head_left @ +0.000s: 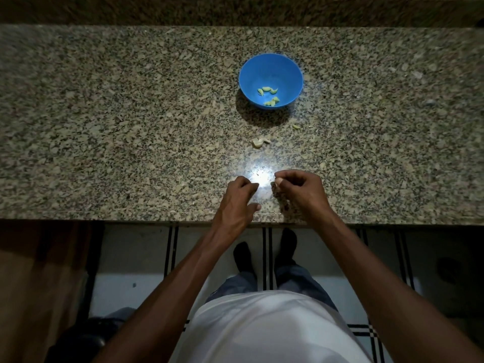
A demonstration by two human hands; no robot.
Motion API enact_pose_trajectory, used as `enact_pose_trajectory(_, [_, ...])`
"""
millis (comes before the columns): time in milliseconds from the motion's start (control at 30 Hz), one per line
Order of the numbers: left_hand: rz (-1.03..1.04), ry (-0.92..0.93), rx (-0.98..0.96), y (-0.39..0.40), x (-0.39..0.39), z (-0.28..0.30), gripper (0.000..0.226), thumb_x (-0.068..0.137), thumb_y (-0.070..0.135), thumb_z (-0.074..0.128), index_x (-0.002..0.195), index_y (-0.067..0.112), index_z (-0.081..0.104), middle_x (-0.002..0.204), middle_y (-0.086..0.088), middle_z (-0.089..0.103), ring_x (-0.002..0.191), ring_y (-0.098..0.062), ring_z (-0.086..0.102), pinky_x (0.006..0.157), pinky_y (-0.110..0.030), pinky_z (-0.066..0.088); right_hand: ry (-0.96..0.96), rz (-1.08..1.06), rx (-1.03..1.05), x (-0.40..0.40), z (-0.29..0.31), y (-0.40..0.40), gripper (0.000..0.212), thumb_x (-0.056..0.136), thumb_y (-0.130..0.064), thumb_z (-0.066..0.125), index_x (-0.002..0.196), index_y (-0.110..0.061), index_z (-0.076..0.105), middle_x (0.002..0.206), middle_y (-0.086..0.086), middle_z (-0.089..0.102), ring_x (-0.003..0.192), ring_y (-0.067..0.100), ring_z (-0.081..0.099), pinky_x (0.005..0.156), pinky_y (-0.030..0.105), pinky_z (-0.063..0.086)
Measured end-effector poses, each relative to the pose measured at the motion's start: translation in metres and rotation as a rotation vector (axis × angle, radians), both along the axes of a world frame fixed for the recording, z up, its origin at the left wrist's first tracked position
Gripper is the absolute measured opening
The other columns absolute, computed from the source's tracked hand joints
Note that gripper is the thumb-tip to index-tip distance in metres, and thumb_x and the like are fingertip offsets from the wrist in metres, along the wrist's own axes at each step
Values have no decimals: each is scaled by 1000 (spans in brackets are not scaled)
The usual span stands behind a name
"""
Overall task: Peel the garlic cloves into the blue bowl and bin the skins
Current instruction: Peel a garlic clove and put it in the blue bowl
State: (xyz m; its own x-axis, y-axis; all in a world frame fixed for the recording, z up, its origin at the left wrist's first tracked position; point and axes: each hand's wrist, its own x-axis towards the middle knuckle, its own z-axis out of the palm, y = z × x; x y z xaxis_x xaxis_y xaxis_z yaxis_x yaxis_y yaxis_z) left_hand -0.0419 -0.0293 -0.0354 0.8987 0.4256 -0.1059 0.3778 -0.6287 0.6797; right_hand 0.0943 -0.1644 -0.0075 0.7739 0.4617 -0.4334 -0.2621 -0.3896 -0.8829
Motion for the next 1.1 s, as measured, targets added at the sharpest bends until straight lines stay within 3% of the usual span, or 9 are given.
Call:
enact_pose_trajectory(67, [42,-19,26,-3,6,-2,38,84,8,83,118,0,70,108,-8,58,97,-25,59,82,-41,54,47,-40,46,4,4,-4,12,93,-5,77,98,-15,80,94,4,81,83,15,76,75,24,60])
enact_pose_trajectory(200, [38,-19,35,-14,16,2,22,84,3,82,102,-2,71,100,-9,59,88,-22,59,74,-36,53,141,-111,69,9,7,-9,11,93,-5,77,103,-9,80,94,6,80,78,13,75,65,18,57])
enact_pose_trajectory(300, [-9,-2,85,-22,23,1,11,84,-1,80,87,-1,70,92,-6,57,78,-17,56,67,-30,51,167,-129,90,11,4,-13,11,92,-3,77,99,-10,80,95,3,81,86,17,77,74,26,62])
enact_pose_trajectory(467, [-64,69,297,-31,31,-2,25,77,-11,75,68,10,64,77,-2,51,72,-21,48,52,-39,45,181,-130,92,12,2,-15,12,91,-2,78,102,-8,80,96,4,81,86,21,77,75,25,61])
enact_pose_trajectory(667, [-91,62,394,-41,24,-1,41,58,-20,70,87,7,61,85,-12,59,78,-30,56,56,-39,46,225,-120,116,10,1,-5,14,92,-2,77,105,-5,80,96,8,81,82,17,76,73,23,60])
enact_pose_trajectory(800, [85,34,228,-29,26,-2,44,64,-24,58,92,10,57,90,-6,57,85,-26,51,65,-39,43,324,-122,143,13,7,7,14,93,-2,76,106,-6,79,97,6,80,83,15,75,75,25,63])
enact_pose_trajectory(900, [187,-2,13,-15,28,8,26,90,-10,53,91,16,58,90,3,57,80,-13,51,63,-19,38,446,-96,215,29,17,14,15,94,0,74,107,-7,78,97,7,77,84,17,73,79,27,63])
enact_pose_trajectory(967, [153,-39,-69,-13,31,19,20,97,-1,54,93,16,63,91,1,62,78,-5,56,62,-12,39,501,-97,276,47,22,16,17,95,2,71,108,-6,76,94,2,78,83,13,73,76,25,62])
enact_pose_trajectory(1100, [9,-39,-106,-32,45,27,12,93,4,66,94,12,76,93,-2,69,82,-13,64,74,-25,49,544,-126,294,79,28,15,16,96,3,68,106,-6,75,88,0,78,80,10,73,68,21,60])
